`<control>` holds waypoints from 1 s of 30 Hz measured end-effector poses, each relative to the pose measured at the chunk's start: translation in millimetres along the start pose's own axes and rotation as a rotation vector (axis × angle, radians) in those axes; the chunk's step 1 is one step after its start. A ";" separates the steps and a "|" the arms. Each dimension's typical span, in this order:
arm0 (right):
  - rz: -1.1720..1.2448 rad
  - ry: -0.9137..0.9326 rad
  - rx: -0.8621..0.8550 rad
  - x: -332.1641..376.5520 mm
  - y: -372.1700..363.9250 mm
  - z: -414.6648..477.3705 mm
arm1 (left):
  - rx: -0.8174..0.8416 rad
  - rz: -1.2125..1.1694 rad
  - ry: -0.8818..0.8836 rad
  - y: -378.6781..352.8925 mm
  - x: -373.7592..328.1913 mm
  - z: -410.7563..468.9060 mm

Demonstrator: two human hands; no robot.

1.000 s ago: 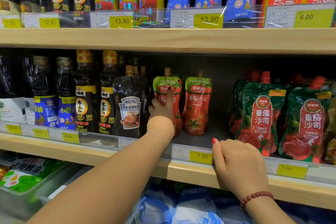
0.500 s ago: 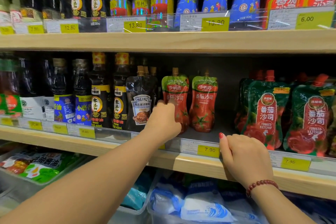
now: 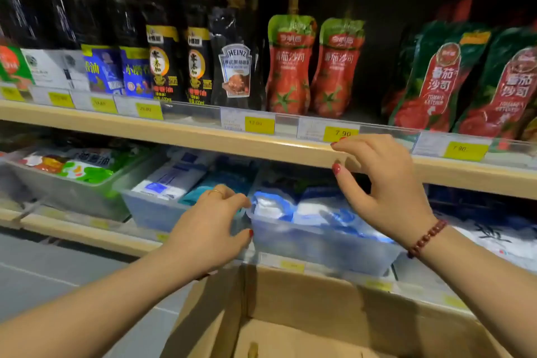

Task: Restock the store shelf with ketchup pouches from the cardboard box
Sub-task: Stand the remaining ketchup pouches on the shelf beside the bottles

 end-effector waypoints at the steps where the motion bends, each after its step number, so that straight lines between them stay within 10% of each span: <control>1: 0.062 0.002 0.037 14.5 -7.0 -18.6 | 0.059 0.004 0.042 -17.4 9.9 -10.1; 7: 0.426 -0.265 0.520 62.8 -89.8 -155.6 | 0.296 -0.017 0.198 -97.4 51.9 -67.5; 15: 0.611 -0.556 1.004 98.8 -167.7 -293.4 | 0.192 -0.173 0.264 -120.1 68.8 -96.2; 30: 0.443 -0.460 1.233 137.7 -216.6 -308.9 | 0.136 -0.480 0.279 -129.2 76.2 -97.5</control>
Point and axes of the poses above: each hand's wrist, its own z-axis towards the middle knuckle, its own y-axis out of the back of the hand, x = y × z, the point moved 7 cm from there along z, towards the middle knuckle, and after that the axes turned 8 degrees about -z, right-handed, at the moved point
